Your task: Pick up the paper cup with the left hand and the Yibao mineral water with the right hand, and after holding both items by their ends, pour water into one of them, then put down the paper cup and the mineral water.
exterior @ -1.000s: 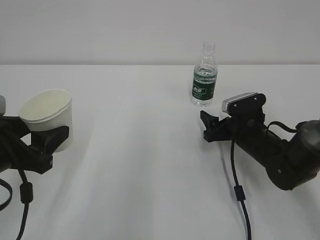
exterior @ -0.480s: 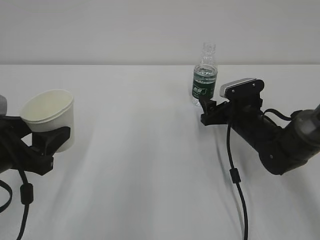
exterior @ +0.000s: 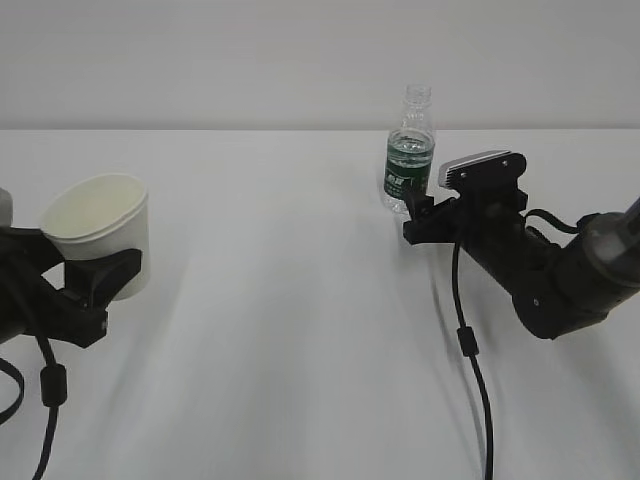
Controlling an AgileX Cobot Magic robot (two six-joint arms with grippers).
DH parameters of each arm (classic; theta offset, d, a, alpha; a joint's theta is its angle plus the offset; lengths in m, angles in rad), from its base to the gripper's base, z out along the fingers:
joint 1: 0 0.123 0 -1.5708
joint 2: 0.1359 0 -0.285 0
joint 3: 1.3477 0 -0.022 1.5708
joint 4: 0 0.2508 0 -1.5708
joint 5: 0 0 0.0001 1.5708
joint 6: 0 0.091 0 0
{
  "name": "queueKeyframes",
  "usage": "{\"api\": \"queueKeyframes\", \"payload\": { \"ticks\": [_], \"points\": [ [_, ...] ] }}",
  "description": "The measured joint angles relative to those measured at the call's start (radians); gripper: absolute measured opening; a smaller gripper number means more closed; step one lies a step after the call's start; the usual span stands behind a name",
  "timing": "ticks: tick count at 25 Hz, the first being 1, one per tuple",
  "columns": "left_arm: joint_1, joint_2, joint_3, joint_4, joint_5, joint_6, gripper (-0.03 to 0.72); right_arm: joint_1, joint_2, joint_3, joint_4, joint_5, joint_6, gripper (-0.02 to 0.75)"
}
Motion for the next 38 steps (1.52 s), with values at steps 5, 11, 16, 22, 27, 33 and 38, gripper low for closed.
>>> {"api": "queueKeyframes", "payload": {
  "ticks": [5, 11, 16, 22, 27, 33, 38],
  "points": [
    [0.0, 0.0, 0.0, 0.0, -0.005, 0.0, 0.468, 0.0, 0.004, 0.0, 0.006, 0.007, -0.029, 0.59],
    [0.0, 0.0, 0.0, 0.004, -0.006, 0.0, 0.468, 0.0, 0.004, -0.002, 0.006, 0.039, -0.027, 0.603],
    [0.0, 0.0, 0.0, 0.008, -0.009, 0.0, 0.468, 0.0, 0.004, -0.033, 0.006, 0.136, -0.015, 0.68],
    [0.0, 0.0, 0.0, 0.008, -0.009, 0.0, 0.47, 0.0, 0.004, -0.051, 0.006, 0.144, 0.002, 0.689],
    [0.0, 0.0, 0.0, 0.008, -0.009, 0.0, 0.469, 0.0, 0.005, -0.059, -0.01, 0.149, 0.024, 0.689],
    [0.0, 0.0, 0.0, 0.01, -0.011, 0.0, 0.468, 0.0, 0.045, -0.102, -0.039, 0.15, 0.065, 0.689],
    [0.0, 0.0, 0.0, 0.01, -0.011, 0.0, 0.468, 0.0, 0.076, -0.112, -0.041, 0.141, 0.076, 0.689]
  ]
}}
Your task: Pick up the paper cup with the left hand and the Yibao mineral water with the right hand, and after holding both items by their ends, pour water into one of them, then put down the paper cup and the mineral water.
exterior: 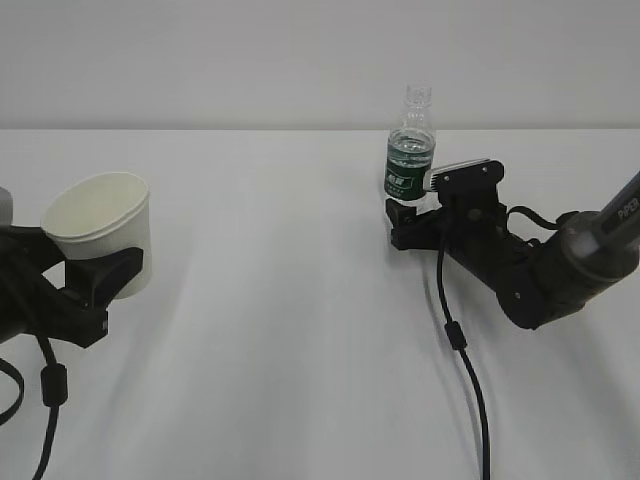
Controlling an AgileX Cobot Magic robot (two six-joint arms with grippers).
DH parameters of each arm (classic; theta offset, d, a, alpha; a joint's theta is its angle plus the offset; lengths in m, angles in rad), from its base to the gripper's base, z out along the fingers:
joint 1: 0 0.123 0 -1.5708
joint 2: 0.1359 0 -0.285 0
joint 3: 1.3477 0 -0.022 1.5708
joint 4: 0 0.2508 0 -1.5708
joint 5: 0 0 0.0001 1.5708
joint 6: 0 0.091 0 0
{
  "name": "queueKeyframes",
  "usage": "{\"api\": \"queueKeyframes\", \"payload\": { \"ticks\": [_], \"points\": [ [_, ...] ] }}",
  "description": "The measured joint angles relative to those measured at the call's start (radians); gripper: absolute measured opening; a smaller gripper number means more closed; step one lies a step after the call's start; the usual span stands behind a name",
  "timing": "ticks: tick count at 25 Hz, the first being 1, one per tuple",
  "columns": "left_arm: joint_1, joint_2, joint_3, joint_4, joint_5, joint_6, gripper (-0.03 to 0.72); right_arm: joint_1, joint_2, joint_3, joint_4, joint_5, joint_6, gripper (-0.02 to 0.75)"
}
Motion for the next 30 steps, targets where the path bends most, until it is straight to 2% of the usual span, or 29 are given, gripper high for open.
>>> {"api": "queueKeyframes", "payload": {
  "ticks": [14, 30],
  "points": [
    [0.0, 0.0, 0.0, 0.0, -0.001, 0.0, 0.468, 0.0, 0.0, -0.002, -0.001, -0.027, 0.0, 0.687],
    [0.0, 0.0, 0.0, 0.0, -0.001, 0.0, 0.468, -0.041, 0.0, -0.002, 0.007, -0.044, -0.002, 0.684]
  ]
}}
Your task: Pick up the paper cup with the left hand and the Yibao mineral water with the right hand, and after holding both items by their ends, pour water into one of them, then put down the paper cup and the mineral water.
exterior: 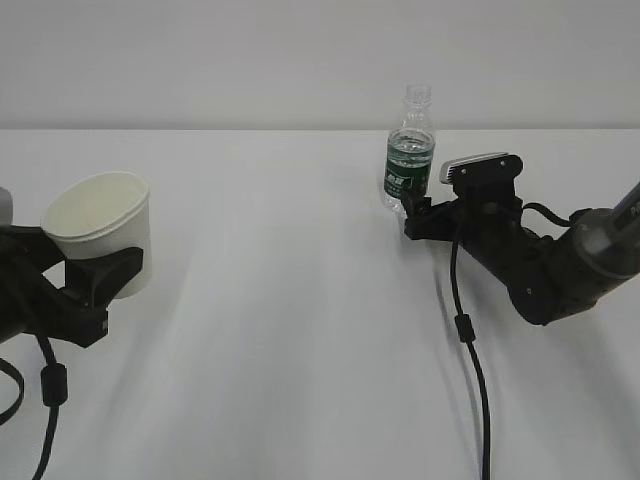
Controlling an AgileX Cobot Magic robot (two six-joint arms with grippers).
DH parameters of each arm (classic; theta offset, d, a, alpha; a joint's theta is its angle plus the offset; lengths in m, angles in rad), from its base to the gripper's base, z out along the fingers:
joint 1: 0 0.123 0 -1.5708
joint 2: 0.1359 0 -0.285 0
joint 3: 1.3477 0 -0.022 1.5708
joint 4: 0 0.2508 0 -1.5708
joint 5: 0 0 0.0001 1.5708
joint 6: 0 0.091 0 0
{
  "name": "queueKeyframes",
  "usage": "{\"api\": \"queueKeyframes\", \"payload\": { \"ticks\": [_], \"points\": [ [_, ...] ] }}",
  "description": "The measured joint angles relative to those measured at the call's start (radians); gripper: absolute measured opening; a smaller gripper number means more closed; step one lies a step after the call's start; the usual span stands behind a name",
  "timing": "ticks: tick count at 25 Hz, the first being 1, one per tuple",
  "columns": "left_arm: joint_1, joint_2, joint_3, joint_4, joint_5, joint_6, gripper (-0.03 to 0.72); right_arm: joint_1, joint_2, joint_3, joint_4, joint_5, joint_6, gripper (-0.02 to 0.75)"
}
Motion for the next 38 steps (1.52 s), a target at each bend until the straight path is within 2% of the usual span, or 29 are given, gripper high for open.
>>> {"api": "queueKeyframes", "payload": {
  "ticks": [13, 20, 38],
  "points": [
    [0.0, 0.0, 0.0, 0.0, -0.002, 0.0, 0.468, -0.002, -0.025, -0.016, -0.007, 0.001, 0.0, 0.682],
    [0.0, 0.0, 0.0, 0.0, -0.002, 0.0, 0.467, -0.002, -0.025, -0.064, -0.017, 0.068, 0.0, 0.677],
    [0.0, 0.0, 0.0, 0.0, -0.002, 0.0, 0.463, -0.002, -0.025, -0.087, -0.093, 0.102, 0.002, 0.666]
  ]
}}
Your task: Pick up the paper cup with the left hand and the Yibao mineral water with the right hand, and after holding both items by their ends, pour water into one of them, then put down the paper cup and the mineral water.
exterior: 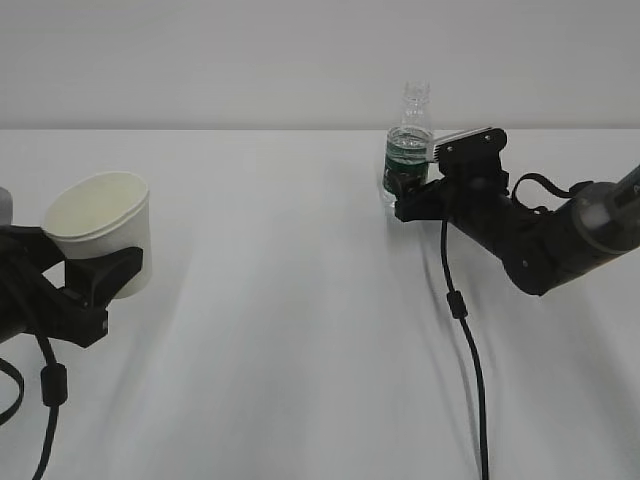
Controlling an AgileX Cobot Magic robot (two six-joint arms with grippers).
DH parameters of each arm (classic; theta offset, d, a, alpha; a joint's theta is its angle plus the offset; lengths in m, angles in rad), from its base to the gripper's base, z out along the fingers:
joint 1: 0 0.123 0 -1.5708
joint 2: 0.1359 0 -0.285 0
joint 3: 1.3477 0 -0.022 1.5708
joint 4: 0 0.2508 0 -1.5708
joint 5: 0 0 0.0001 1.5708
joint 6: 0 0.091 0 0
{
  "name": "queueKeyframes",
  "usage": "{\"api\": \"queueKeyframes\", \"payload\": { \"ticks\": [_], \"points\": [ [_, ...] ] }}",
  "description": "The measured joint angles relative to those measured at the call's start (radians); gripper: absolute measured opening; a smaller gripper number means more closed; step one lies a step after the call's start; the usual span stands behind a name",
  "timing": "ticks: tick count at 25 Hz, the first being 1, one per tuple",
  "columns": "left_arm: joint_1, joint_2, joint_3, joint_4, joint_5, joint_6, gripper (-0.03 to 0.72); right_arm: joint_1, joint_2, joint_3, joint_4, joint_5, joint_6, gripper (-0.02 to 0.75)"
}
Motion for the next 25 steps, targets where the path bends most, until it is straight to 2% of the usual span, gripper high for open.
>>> {"api": "queueKeyframes", "payload": {
  "ticks": [19, 25],
  "points": [
    [0.0, 0.0, 0.0, 0.0, 0.0, 0.0, 0.463, 0.0, 0.0, -0.133, -0.041, 0.214, 0.0, 0.654],
    [0.0, 0.0, 0.0, 0.0, 0.0, 0.0, 0.463, 0.0, 0.0, -0.154, -0.051, 0.231, 0.0, 0.645]
  ]
}}
